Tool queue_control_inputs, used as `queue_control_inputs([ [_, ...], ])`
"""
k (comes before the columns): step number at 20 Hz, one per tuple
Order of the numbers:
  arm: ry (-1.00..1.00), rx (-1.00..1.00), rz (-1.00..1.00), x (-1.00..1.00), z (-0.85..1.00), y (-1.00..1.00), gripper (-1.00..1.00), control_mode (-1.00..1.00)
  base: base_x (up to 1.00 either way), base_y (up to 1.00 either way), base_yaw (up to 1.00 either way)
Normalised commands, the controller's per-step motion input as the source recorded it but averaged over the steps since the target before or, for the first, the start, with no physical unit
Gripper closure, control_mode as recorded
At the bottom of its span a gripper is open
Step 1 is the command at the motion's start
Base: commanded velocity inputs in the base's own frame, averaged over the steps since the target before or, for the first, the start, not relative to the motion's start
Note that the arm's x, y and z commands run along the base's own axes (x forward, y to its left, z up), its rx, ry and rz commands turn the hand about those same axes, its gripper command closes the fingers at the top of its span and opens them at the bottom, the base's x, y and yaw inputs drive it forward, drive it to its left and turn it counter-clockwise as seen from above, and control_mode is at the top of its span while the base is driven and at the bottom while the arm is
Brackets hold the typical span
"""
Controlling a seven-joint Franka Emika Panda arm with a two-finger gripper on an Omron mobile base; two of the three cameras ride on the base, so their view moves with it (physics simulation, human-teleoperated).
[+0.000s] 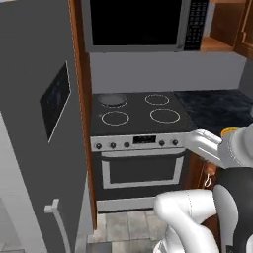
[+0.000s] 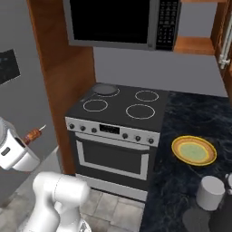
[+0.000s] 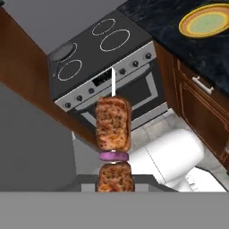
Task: Place the cold items (mushroom and carrot) from the fridge in one tupperware on the dining counter. Place the warm items (kebab skewer and hot dog) in the stove area in another tupperware.
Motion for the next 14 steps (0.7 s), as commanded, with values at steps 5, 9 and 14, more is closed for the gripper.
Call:
queue_control_inputs([
  [5, 0.00, 0.00, 0.00, 0.00, 0.00, 0.00, 1.00, 1.00, -1.00, 0.02, 0.39],
  [9, 0.00, 0.00, 0.00, 0.00, 0.00, 0.00, 1.00, 1.00, -1.00, 0.00, 0.46],
  [14, 0.00, 0.00, 0.00, 0.00, 0.00, 0.00, 1.00, 1.00, -1.00, 0.11, 0.50],
])
